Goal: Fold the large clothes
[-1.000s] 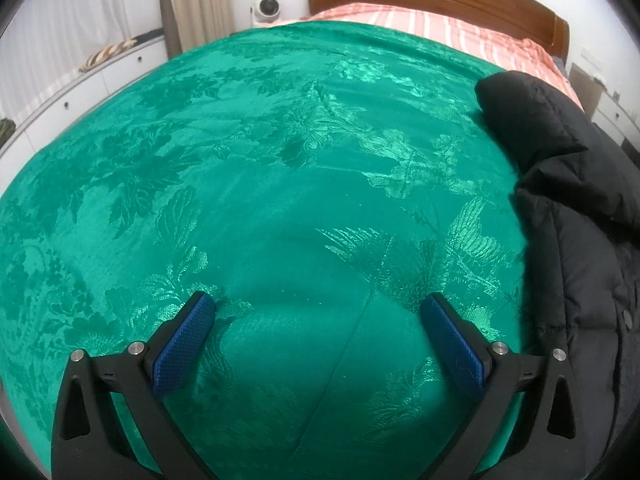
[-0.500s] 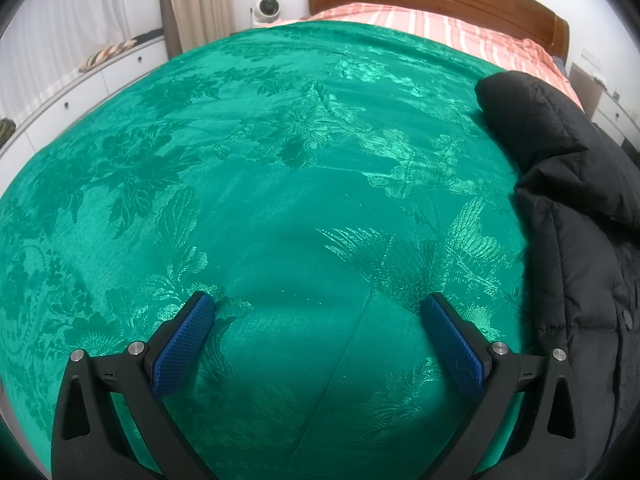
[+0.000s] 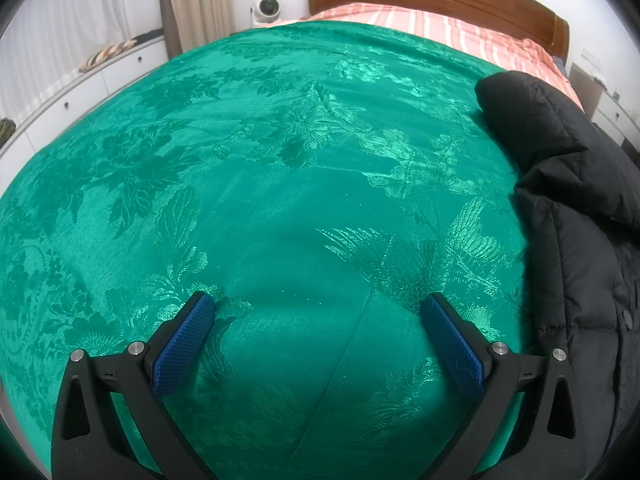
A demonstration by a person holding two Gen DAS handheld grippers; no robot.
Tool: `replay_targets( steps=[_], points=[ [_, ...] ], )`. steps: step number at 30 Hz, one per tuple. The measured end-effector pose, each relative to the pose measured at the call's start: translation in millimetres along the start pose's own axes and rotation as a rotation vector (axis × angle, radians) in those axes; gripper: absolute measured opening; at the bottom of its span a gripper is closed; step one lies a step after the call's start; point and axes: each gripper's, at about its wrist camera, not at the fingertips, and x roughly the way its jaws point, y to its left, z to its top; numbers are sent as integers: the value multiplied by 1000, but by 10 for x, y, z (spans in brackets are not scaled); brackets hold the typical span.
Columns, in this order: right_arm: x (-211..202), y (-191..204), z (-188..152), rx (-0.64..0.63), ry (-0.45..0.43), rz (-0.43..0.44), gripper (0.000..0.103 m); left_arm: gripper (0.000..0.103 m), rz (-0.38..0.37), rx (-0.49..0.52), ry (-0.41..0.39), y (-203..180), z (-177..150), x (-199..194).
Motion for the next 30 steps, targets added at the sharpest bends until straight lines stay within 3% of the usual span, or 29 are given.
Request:
replay_targets(
  steps=[18, 23, 26, 30],
  points=[
    [1, 7, 2, -1, 2, 1, 103, 103, 0, 0, 0, 0, 0, -1],
    [0, -2, 43, -3, 48, 13, 103, 103, 6, 4, -1, -7, -6, -3],
    [-157, -96, 113, 19, 111, 60, 103, 103, 4, 5, 15, -12, 37, 43],
    [-590, -406, 172, 112, 111, 132, 102, 103, 11, 1, 14, -29, 49, 60]
  ],
)
